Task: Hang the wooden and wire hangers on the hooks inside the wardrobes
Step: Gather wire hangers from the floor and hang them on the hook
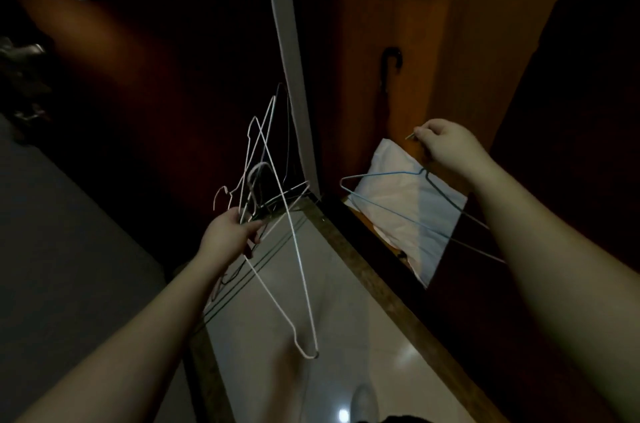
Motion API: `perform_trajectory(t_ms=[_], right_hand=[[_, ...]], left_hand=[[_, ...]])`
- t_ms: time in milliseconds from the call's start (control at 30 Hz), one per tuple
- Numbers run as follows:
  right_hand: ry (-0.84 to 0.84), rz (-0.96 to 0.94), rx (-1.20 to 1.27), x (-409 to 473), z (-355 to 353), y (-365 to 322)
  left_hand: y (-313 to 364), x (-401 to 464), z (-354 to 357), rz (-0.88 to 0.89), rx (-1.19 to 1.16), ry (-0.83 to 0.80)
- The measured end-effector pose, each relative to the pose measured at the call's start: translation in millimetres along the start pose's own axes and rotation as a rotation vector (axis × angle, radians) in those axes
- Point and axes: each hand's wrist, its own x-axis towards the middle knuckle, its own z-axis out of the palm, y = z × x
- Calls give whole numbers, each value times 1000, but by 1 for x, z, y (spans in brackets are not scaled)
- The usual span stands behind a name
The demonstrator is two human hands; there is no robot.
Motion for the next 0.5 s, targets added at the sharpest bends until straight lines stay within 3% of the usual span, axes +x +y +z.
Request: perform_trajectory(t_ms=[300, 500], right_hand=[[138, -88, 142, 105, 16, -50], [234, -97, 374, 150, 29, -77]], left_hand=[[21, 128, -11, -121, 283, 191], [22, 205, -6, -77, 605, 156]])
